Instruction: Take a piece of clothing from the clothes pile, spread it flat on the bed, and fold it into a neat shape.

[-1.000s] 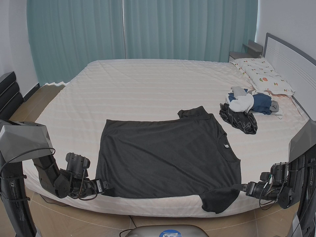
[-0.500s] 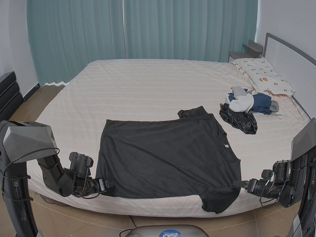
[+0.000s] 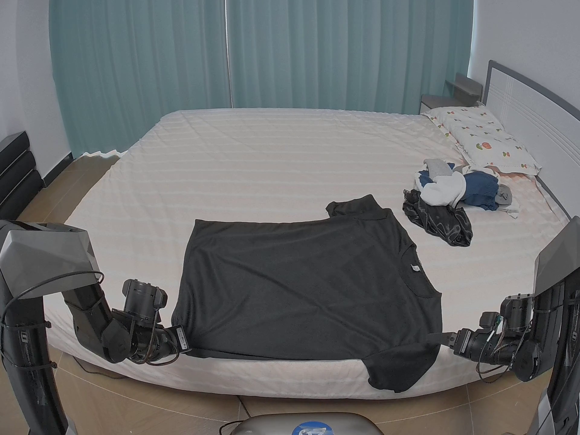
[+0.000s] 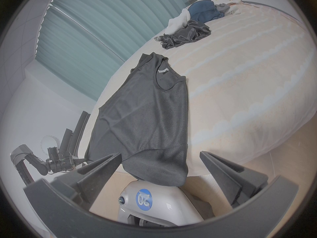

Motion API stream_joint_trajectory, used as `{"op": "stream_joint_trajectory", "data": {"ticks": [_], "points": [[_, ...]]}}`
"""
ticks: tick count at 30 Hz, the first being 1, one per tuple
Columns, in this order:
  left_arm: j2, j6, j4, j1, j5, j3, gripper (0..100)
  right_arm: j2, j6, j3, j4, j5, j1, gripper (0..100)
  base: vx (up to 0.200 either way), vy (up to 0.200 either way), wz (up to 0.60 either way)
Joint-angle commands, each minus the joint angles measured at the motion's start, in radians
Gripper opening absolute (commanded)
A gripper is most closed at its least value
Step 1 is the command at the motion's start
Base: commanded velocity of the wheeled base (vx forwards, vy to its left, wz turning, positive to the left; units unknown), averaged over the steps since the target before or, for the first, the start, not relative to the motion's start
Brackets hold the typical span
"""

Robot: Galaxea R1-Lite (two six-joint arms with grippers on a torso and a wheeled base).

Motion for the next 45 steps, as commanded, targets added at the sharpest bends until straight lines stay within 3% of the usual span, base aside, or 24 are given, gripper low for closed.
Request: {"op": "stream_joint_trajectory", "data": {"ticks": [1,11,19,33,45], "points": [[-0.011,-0.019,-0.004,-0.002,-0.002,0.006,0,0.008,0.0,-0.002,-0.009,0.003,0.0,100,0.0,0.0,0.0],[-0.012,-0.103,-0.044,-0.002,-0.008,-0.003,0,0.029,0.0,-0.021,-0.009,0.04,0.011,100,0.0,0.0,0.0],[-0.017,-0.143,-0.044,-0.002,-0.028,-0.007,0,0.074,0.0,-0.076,-0.009,0.001,0.065,100,0.0,0.0,0.0],[-0.019,-0.169,-0.044,-0.001,-0.03,-0.015,0,0.091,-0.014,-0.076,-0.009,-0.025,0.056,100,0.0,0.0,0.0],[-0.014,-0.169,-0.044,-0.001,-0.03,-0.015,0,0.14,-0.156,-0.038,-0.009,-0.023,0.06,100,0.0,0.0,0.0]]}}
